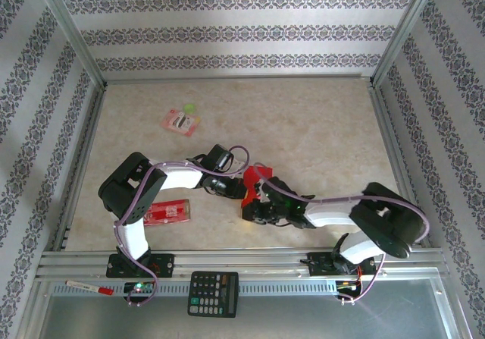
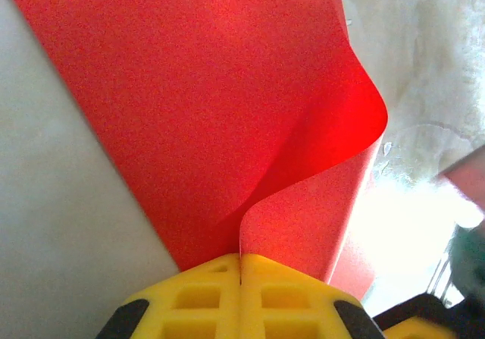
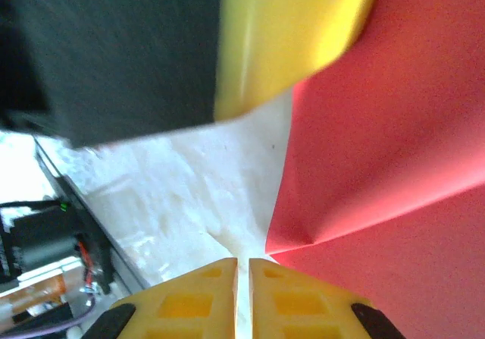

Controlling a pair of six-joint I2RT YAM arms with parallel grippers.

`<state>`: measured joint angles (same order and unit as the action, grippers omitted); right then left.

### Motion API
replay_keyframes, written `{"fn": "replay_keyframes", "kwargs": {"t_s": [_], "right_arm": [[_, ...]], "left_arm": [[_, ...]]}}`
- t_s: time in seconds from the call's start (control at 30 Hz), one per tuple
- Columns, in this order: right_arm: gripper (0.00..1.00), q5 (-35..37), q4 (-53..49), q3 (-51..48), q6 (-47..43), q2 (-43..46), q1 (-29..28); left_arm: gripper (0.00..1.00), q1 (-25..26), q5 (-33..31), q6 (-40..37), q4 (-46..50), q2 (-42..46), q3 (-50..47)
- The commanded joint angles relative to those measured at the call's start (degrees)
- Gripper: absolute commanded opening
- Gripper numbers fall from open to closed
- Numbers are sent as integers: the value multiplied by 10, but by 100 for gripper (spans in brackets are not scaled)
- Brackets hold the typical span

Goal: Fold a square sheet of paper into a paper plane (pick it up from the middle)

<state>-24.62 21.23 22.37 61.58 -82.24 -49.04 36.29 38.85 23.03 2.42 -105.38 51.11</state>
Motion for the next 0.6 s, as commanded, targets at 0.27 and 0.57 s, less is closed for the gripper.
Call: {"fn": "replay_keyframes", "kwargs": {"t_s": [0.27, 0.57], "right_arm": [[13, 6, -24, 23, -35, 21, 73], [12, -6, -2, 39, -50, -63, 87]], "left_arm": [[0, -4, -113, -1, 52, -51, -26], [0, -4, -112, -1, 54, -53, -25]]}}
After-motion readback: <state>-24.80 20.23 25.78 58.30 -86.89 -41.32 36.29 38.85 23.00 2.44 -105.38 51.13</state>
